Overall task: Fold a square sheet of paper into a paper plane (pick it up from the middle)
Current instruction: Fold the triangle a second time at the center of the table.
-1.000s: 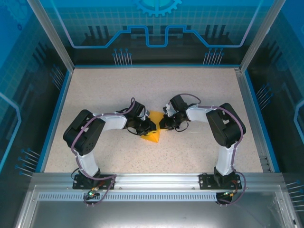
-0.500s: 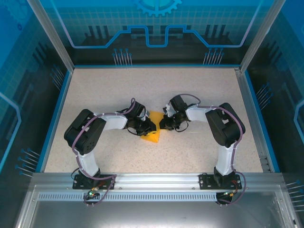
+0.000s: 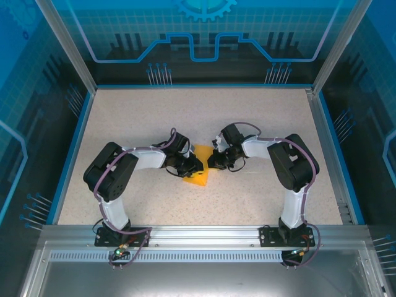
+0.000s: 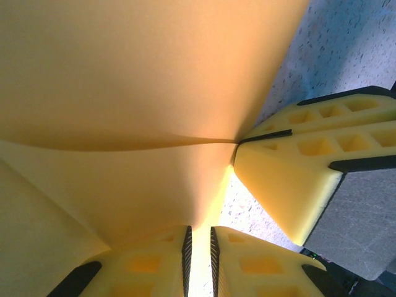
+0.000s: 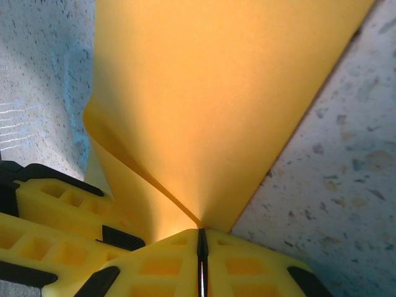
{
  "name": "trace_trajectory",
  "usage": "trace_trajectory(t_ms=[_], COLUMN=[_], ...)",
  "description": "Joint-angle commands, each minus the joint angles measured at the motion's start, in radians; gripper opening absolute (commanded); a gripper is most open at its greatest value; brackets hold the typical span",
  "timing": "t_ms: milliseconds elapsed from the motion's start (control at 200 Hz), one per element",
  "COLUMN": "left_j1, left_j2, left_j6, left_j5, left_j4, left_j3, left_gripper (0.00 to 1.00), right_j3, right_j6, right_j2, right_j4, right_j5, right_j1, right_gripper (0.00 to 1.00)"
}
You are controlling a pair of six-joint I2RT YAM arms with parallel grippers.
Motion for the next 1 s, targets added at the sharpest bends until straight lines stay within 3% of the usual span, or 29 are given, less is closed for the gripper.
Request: trace_trajectory(t_ms=[0, 570, 860, 995], left_j1=[-0.003, -0.003, -0.003, -0.002], left_j2=[0.011, 0.017, 0.022, 0.023], left_j6=[0.025, 0.017, 0.015, 0.013], left_j5=[-0.016, -0.037, -0.042, -0.045], left_j4=[-0.05, -0.07, -0.076, -0.08], left_j3=[0.013, 0.008, 0.006, 0.007], left_gripper=[0.19, 0.18, 0.18, 0.17], right_j3=[0.019, 0.03, -0.004, -0.01], right_j6=[-0.015, -0.015, -0.003, -0.015], right_j2=[0.024, 0.018, -0.123, -0.125], right_j4=[-0.029, -0.045, -0.066, -0.059], right_j5=[0.013, 0.017, 0.144, 0.101], right_j1=[0.0, 0.003, 0.002, 0.021], right_gripper=[0.1, 0.12, 0.18, 0.17])
